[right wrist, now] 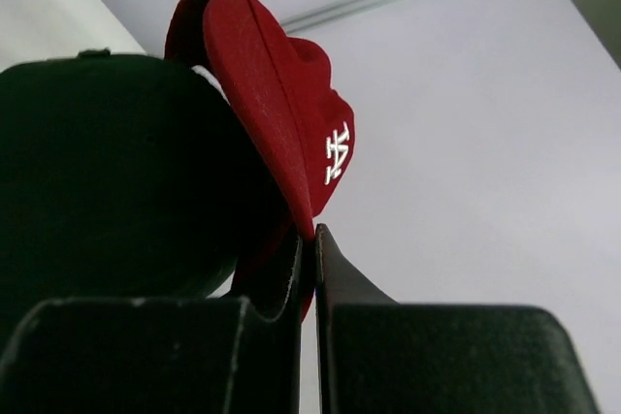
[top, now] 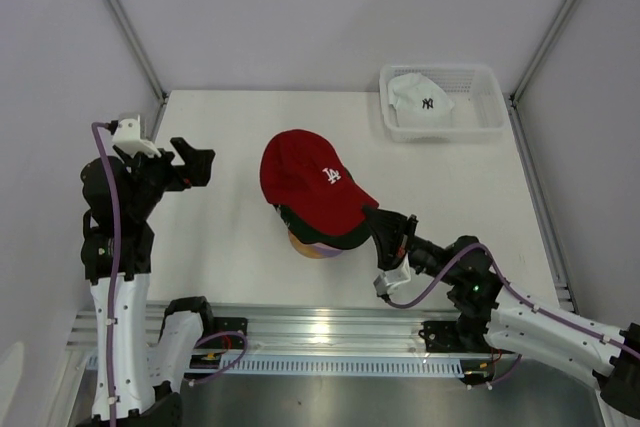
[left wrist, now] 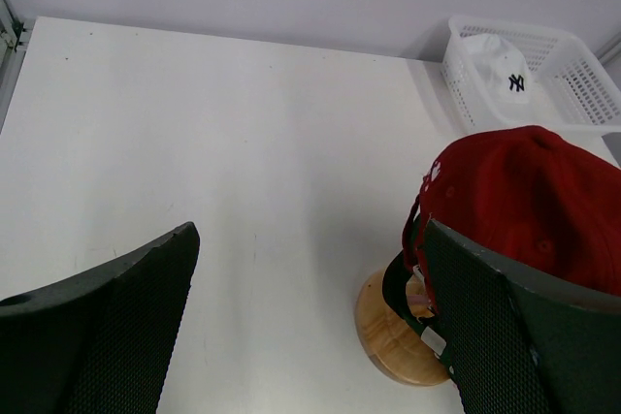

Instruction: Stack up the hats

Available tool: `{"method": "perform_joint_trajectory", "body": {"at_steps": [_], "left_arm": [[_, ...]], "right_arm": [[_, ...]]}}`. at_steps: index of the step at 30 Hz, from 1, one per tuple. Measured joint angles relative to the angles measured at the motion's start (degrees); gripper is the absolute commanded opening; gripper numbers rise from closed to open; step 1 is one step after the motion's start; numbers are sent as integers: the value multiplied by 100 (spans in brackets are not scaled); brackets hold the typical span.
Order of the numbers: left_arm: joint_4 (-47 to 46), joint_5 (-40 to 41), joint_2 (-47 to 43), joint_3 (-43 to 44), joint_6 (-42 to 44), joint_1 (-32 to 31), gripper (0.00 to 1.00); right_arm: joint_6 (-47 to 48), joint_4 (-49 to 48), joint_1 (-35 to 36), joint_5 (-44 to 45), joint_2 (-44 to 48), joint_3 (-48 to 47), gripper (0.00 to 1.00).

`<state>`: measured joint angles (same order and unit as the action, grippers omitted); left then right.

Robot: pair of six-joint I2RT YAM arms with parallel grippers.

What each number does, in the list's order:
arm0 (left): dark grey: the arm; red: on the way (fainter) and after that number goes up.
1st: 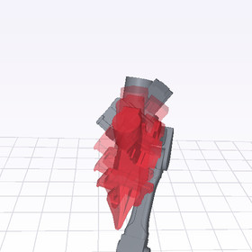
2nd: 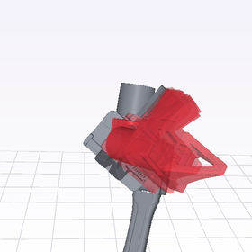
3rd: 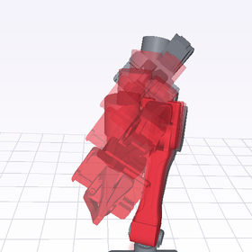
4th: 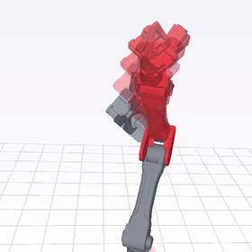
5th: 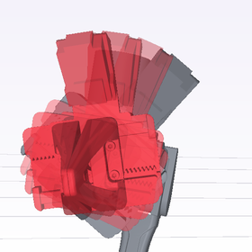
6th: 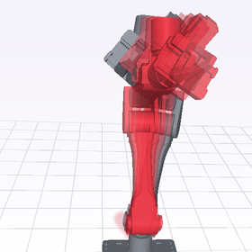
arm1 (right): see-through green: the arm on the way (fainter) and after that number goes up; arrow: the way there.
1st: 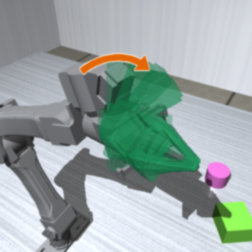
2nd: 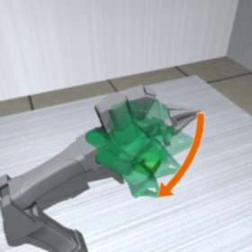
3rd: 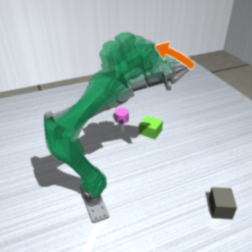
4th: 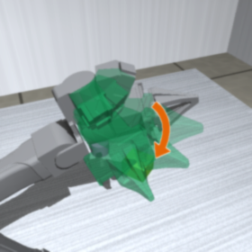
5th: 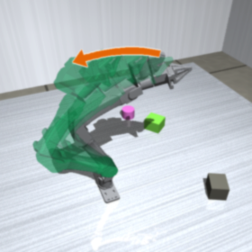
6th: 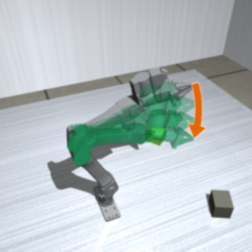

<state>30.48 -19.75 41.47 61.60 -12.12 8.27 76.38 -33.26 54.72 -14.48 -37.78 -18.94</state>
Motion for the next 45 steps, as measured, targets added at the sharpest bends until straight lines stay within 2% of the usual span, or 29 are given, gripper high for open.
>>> {"method": "perform_joint_trajectory", "body": {"at_steps": [7, 11, 13, 15, 18, 22, 25, 30, 37, 39, 40, 43, 45], "left_arm": [[-4, 2, 17, -2, -4, 2, 100], [-11, 2, 26, -2, -7, 2, 99], [-24, 2, 26, -4, -7, 2, 100], [-42, 4, 26, -15, -7, 2, 99], [-50, 4, 26, -35, -9, 2, 100], [-66, 2, 26, -48, -9, 2, 100], [-76, 2, 31, -55, -11, 2, 99], [-83, 2, 39, -57, -46, 4, 100], [-105, 2, 42, -90, -52, 7, 99], [-111, 2, 42, -92, -87, 7, 99], [-122, 2, 42, -92, -96, 7, 100], [-142, 0, 42, -94, -118, 7, 99], [-168, -4, 42, -96, -144, 7, 99]], "right_arm": [[-188, 131, 177, 643, 557, 579, 0], [-264, 570, 365, 802, 848, 695, 0], [-304, 855, 487, 850, 955, 704, 8], [-417, 968, 595, 914, 1032, 752, 51], [-647, 1220, 756, 905, 1141, 756, 99], [-1303, 1937, 968, 706, 1303, 485, 99], [-2133, 2599, 1025, 337, 1163, -247, 99], [-4242, 3110, 1038, 374, 601, -1799, 99], [-6957, 3635, 1045, 1598, -647, -3547, 99], [-7997, 3705, 1034, 2363, -997, -3875, 99], [-8861, 3814, 1010, 2859, -1130, -3974, 99], [-10883, 3956, 782, 3705, -997, -3646, 99], [-12373, 3947, 678, 4227, -455, -2846, 99]]}}
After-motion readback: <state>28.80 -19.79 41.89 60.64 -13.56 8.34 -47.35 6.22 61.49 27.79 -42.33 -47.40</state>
